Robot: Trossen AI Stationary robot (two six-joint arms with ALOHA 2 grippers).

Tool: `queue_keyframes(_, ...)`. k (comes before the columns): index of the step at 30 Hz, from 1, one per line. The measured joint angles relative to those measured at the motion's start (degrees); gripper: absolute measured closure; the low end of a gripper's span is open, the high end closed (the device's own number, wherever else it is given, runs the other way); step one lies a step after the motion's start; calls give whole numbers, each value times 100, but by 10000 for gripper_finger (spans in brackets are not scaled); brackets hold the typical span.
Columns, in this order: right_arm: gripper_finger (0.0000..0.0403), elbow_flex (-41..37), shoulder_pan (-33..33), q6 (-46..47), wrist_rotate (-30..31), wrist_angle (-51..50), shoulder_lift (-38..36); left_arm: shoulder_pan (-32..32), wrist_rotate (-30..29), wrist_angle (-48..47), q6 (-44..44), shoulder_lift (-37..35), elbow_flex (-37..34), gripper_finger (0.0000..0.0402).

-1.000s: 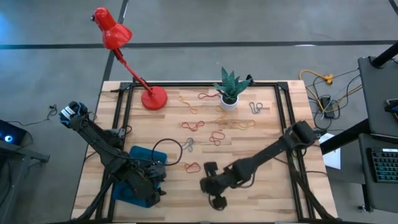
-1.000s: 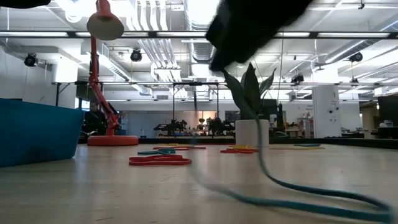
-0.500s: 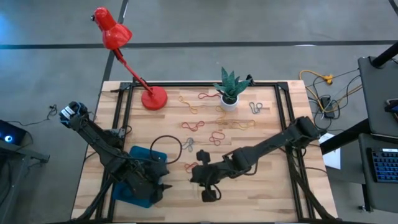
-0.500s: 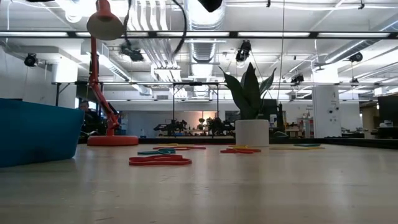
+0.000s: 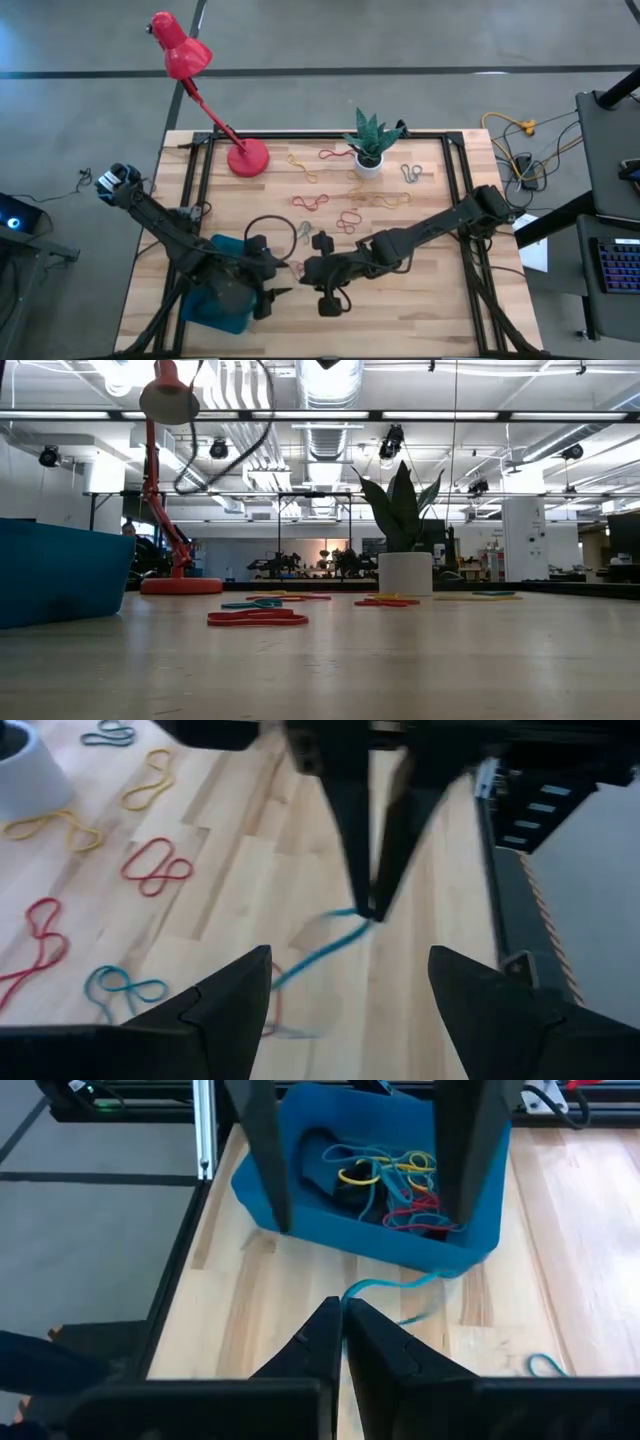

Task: Pick and place rubber bands into bin
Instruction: Put the blue rubber band into the blue bin

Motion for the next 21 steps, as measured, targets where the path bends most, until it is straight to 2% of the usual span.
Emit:
queue_keyframes(5,395,0,-4,-23,0,2,0,137,21,38,8,2,-15,148)
queue_keyframes(12,394,0,-1,-104,-2,2,0,158,463,611,999,41,-52,148)
queue_keyframes(21,394,-2,0,-130,-7,4,0,283,609,589,1016,483,-61,148)
